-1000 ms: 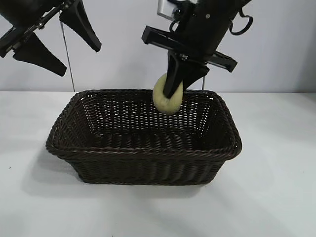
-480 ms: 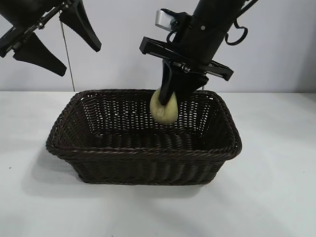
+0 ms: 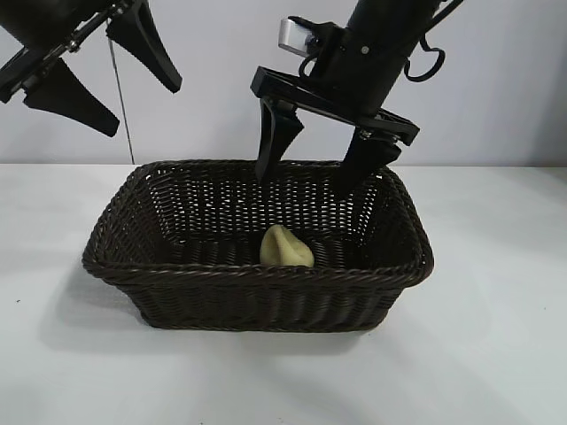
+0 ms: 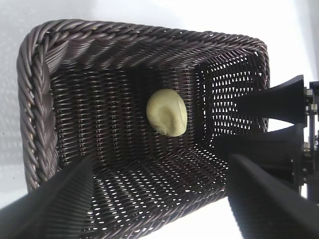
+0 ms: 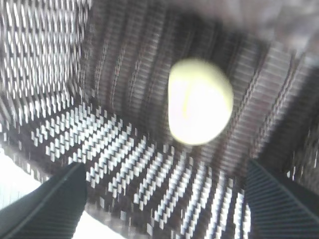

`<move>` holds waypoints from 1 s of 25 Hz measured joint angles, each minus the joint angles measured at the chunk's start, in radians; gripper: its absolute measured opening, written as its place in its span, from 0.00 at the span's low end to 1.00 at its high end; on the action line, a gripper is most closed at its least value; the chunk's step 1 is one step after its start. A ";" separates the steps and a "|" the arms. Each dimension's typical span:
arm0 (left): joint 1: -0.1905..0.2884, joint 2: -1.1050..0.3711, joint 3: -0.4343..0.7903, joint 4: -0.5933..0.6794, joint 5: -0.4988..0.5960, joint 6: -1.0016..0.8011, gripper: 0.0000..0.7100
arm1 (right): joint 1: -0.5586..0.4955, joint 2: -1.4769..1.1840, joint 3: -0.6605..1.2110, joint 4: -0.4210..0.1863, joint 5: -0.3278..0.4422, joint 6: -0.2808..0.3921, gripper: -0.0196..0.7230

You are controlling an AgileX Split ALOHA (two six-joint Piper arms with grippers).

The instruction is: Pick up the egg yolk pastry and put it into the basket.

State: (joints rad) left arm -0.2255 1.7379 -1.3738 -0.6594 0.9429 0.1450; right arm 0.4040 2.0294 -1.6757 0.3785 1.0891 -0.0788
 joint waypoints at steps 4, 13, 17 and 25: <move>0.000 0.000 0.000 0.000 0.001 0.000 0.76 | 0.000 -0.002 0.000 0.000 0.043 0.000 0.87; 0.000 0.000 0.000 0.000 0.004 0.001 0.76 | 0.000 -0.072 -0.094 -0.064 0.125 0.004 0.87; 0.000 0.000 0.000 0.000 0.007 0.001 0.76 | -0.007 -0.101 -0.125 -0.116 0.132 0.024 0.87; 0.000 0.000 0.000 0.000 0.030 0.001 0.76 | -0.131 -0.145 -0.126 -0.133 0.146 0.026 0.87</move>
State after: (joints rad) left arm -0.2255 1.7379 -1.3738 -0.6594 0.9728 0.1461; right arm 0.2730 1.8845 -1.8021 0.2454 1.2347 -0.0526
